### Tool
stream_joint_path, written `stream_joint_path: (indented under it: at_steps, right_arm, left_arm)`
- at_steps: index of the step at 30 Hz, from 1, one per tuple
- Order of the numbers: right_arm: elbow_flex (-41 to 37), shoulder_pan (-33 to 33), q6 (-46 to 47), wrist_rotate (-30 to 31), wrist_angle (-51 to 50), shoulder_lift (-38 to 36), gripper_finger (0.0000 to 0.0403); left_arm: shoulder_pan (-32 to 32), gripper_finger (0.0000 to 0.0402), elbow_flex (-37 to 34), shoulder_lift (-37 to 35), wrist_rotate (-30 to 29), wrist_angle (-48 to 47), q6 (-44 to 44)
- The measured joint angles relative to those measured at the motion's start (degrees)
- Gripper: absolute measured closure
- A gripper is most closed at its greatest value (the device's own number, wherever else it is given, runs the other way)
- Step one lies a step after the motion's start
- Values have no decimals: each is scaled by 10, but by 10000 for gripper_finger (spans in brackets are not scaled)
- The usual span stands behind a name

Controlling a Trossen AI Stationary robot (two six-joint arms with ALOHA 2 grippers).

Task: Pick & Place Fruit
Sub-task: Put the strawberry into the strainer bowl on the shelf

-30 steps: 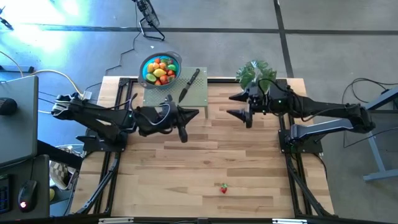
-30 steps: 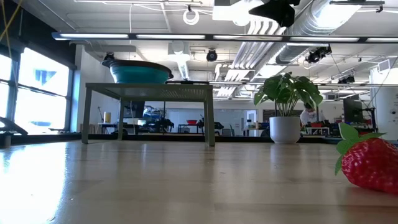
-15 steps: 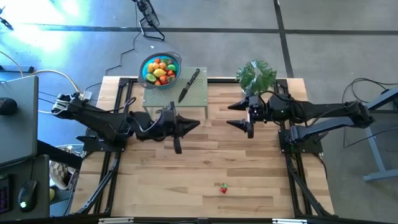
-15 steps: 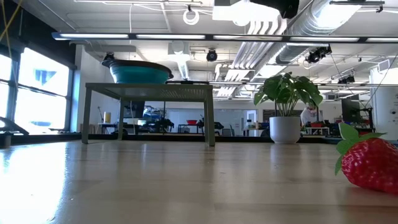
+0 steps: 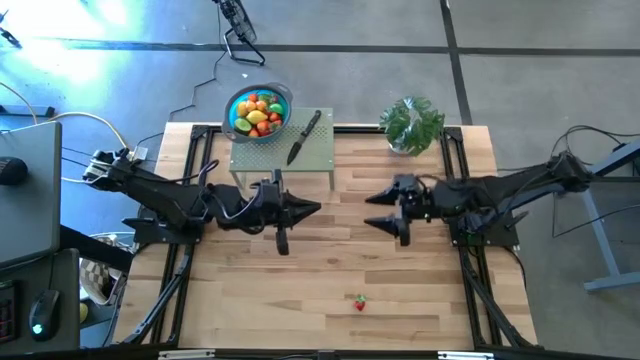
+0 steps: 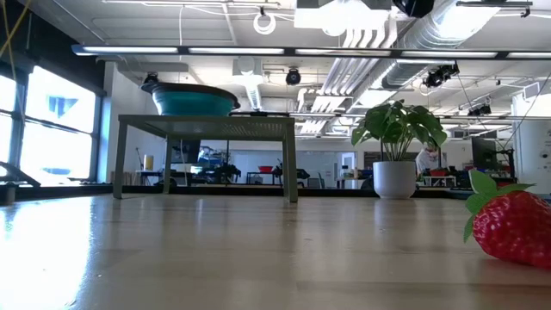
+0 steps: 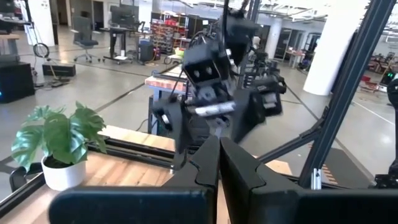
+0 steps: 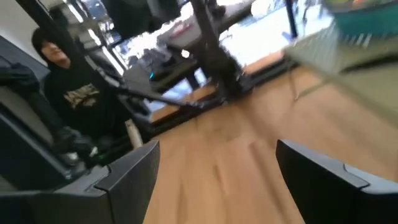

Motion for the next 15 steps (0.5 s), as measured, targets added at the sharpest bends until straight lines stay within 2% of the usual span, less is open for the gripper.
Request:
stream_joint_path:
  at_steps: [11, 15]
  right_arm:
    - [0, 69, 158, 0, -22, 114, 89]
    - [0, 83, 249, -46, -50, 154, 89]
  left_arm:
    - [1, 392, 0, 0, 0, 0, -15]
    - [1, 392, 0, 0, 0, -4, -20]
